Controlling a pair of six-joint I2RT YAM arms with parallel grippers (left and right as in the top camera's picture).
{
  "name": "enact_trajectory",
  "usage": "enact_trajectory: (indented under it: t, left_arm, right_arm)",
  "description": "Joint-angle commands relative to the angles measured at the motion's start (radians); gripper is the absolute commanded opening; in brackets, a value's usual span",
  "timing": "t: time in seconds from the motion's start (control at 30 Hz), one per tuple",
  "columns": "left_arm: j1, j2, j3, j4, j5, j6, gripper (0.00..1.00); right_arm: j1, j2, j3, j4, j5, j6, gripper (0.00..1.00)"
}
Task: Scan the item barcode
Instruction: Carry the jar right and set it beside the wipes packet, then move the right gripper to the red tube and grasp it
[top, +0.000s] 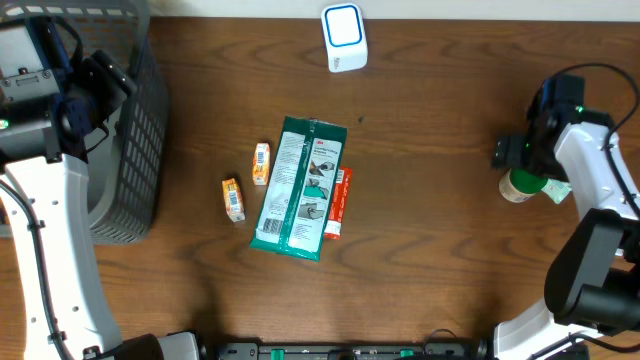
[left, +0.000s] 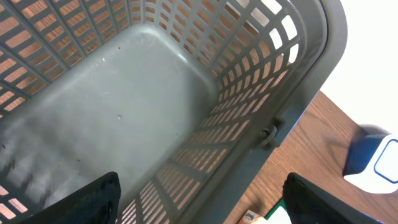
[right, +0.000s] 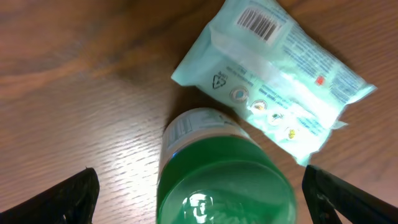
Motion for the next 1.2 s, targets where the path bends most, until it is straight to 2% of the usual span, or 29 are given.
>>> enact_trajectory:
  t: [0.0,0.1,0.17,0.23,0.3,0.37,0.47,0.63,0.73,0.83,0.97,1.13,1.17]
  left_arm:
    - [0.003,0.006,0.009,0.0,-0.009,0.003,0.84]
    - [0.003,0.006,0.009,-0.001,-0.009,0.002,0.84]
    - [0.003,0.006,0.009,-0.001,-0.009,0.002,0.84]
    - [0.003,0.006,0.009,0.0,-0.009,0.002,0.84]
    - [0.003,0.006,0.009,0.0,-0.009,0.002,0.84]
    - [0.003,0.006,0.009,-0.001,-0.009,0.002,0.84]
    - [0.003,0.006,0.009,-0.001,-0.009,0.002,0.84]
    - [0.003,0.006,0.009,-0.001,-0.009,0.003,0.84]
    - [0.003,0.006,0.009,-0.001,-0.009,0.003,0.84]
    - [0.003,0.006,0.009,0.0,-0.009,0.002,0.84]
    - [0.003,0.006,0.009,0.0,-0.009,0.002,0.84]
    - [0.003,0.006,0.009,0.0,-0.009,0.002,0.84]
    - [0.003,0.006,0.009,-0.001,-0.009,0.002,0.84]
  right_arm:
    - [-0.002,-0.029,0.081,-0.045,-0.072,-0.002,0.99]
    - [0.003,-0.028,0.159,-0.104,-0.342,-0.001,0.99]
    - [0.021,-0.028,0.187,-0.106,-0.642,-0.001,0.88]
    - [0.052,-0.028,0.187,-0.092,-0.781,0.0,0.83]
    - [0.114,-0.028,0.185,-0.089,-0.785,0.051,0.95]
    - [0.183,-0.028,0.177,-0.079,-0.73,0.13,0.99]
    - [0.303,-0.028,0.149,-0.017,-0.657,0.212,0.99]
    - [0.539,-0.028,0.074,0.1,-0.461,0.333,0.9]
    - [0.685,-0.024,0.016,0.153,-0.307,0.399,0.82]
    - [0.806,-0.02,-0.036,0.198,-0.194,0.451,0.68]
    - [0.932,-0.02,-0.1,0.241,-0.068,0.502,0.41]
    - [1.011,-0.02,-0.166,0.292,0.004,0.567,0.01]
    - [1.02,-0.02,-0.181,0.312,0.008,0.574,0.01]
